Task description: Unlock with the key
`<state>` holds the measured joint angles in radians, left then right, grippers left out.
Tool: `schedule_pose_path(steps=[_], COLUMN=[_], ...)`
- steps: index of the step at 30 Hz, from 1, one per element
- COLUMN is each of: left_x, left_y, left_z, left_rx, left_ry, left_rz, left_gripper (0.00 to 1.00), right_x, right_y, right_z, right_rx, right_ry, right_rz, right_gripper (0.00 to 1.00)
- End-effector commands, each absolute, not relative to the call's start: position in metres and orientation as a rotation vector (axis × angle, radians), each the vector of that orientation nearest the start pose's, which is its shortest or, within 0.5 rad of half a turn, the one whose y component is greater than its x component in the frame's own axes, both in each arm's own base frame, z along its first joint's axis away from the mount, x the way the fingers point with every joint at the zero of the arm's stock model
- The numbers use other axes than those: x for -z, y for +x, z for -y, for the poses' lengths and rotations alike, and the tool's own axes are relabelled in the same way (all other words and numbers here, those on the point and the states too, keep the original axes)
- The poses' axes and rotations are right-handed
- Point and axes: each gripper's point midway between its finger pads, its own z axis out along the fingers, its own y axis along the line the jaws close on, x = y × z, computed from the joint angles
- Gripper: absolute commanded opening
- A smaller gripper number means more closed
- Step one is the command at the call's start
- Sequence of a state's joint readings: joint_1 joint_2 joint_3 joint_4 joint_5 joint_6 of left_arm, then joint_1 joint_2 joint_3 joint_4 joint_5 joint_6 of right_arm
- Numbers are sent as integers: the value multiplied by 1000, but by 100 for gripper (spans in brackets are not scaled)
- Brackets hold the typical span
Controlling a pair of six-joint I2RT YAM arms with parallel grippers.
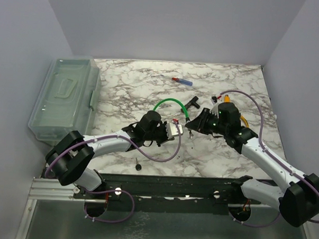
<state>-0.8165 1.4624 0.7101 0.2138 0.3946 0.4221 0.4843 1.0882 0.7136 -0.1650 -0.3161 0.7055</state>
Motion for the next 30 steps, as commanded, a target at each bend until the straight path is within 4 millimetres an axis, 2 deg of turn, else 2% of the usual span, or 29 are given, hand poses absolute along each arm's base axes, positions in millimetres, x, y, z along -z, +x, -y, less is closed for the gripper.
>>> schedule_pose_path(steps=[1,3,8,11,14,17,24,27,30], left_x=[-98,-94,-85,-80,-85,-99,-156,-171,-189], left_y=[238,233,219,214,211,207,192,200,220], left_z=[324,324,324,322,323,327,343,345,346], left_rx=[584,588,643,648,672,726,932,928,889], left_ry=[1475,1515,1598,1618,1612,1571,1449,1382,1266], left_rz=[-1563,-1570,-1606,-1637,-1638,-1639,-1620,-1651,-1699], left_gripper=[0,2,59,79,97,99,99,99,99], right_x=[-168,-161,-141,-133,-127,-122,-113,-115,-118], right_y=[261,262,262,261,262,262,264,269,280], right_z=[-219,-218,-215,-212,-212,-211,-213,-217,-221], right_rx=[-973,-961,-932,-921,-916,-911,-956,-988,-997], right_ry=[78,95,138,165,190,220,343,369,383], right_rz=[-2253,-2268,-2307,-2314,-2324,-2334,-2325,-2300,-2266], right_gripper=[0,0,0,0,0,0,0,0,0])
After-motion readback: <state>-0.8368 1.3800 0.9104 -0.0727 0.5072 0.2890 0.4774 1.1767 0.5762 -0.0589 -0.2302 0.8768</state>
